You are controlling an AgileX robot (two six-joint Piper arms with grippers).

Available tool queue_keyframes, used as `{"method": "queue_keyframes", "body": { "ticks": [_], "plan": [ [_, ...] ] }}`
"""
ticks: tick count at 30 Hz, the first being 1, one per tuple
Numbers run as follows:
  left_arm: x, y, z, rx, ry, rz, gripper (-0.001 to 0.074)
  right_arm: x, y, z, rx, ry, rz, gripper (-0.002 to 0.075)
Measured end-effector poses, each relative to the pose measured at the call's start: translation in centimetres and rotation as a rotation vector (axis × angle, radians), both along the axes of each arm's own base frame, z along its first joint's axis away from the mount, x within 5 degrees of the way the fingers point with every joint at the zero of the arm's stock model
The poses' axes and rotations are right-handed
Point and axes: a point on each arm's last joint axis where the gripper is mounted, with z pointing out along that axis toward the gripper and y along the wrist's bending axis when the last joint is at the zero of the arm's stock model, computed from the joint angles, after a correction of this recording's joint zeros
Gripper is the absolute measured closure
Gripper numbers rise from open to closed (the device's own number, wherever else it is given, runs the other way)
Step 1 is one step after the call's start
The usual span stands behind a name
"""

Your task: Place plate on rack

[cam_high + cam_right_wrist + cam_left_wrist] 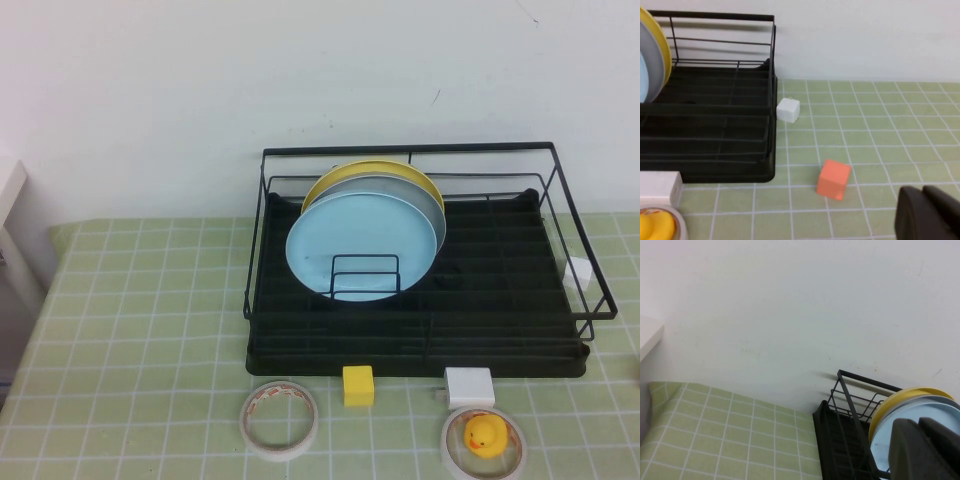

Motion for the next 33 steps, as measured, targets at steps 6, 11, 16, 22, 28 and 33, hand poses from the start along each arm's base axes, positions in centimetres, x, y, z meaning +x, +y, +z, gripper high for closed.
{"method": "queue_keyframes", "body": {
  "ticks": [6, 11, 16, 22, 28, 33],
  "plan": [
    [0.0, 0.0, 0.0, 0.000, 0.000, 0.000, 0.0736, 0.0, 0.0, 0.0, 0.006, 0.001, 0.001, 0.0727],
    [0.0, 0.0, 0.0, 0.000, 0.000, 0.000, 0.0736, 0.0, 0.0, 0.0, 0.007, 0.001, 0.002, 0.0727],
    [0.0, 0.0, 0.0, 0.000, 0.000, 0.000, 0.0736, 0.0, 0.0, 0.0, 0.009, 0.001, 0.002, 0.0727],
    [0.0, 0.0, 0.0, 0.004, -0.001, 0.000, 0.0736, 0.0, 0.0, 0.0, 0.009, 0.001, 0.002, 0.0727],
    [0.0, -0.1, -0.7, 0.001, 0.010, -0.011, 0.0736, 0.0, 0.0, 0.0, 0.009, 0.001, 0.002, 0.0727],
    [0.0, -1.3, -2.8, -0.054, 0.018, -0.126, 0.0736, 0.0, 0.0, 0.0, 0.010, 0.001, 0.002, 0.0727]
  ]
}}
